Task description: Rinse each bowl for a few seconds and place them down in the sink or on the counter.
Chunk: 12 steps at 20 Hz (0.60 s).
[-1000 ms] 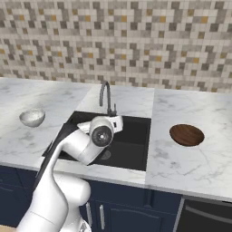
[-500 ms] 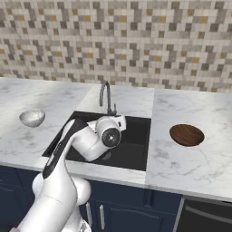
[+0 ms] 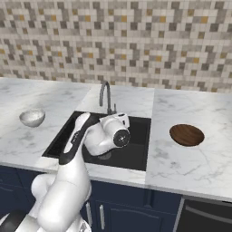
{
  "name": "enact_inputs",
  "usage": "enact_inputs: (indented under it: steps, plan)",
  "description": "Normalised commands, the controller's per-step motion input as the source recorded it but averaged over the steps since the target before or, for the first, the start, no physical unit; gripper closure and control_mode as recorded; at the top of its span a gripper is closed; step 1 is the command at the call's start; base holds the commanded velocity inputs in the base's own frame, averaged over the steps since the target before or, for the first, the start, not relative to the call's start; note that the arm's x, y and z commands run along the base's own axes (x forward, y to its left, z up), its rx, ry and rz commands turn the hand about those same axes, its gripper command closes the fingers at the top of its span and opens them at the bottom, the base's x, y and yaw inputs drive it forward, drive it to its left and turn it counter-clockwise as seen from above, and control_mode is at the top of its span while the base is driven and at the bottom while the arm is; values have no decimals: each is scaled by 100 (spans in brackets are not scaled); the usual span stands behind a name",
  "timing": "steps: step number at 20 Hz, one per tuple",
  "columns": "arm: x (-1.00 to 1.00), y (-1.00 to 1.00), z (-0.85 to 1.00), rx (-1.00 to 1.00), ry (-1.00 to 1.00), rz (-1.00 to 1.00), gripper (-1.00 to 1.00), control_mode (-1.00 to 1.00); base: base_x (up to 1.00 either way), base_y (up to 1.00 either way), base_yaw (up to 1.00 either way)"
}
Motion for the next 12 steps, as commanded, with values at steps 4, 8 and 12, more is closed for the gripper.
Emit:
enact_inputs:
  steps: [4,8,12]
  plan:
    - [26,5,-12,4,-8,10,-100,-100,0,0,0]
    - [33,5,0,2,0,3,-100,-100,0,0,0]
    - [32,6,0,0,0,1,-100,-100,0,0,0]
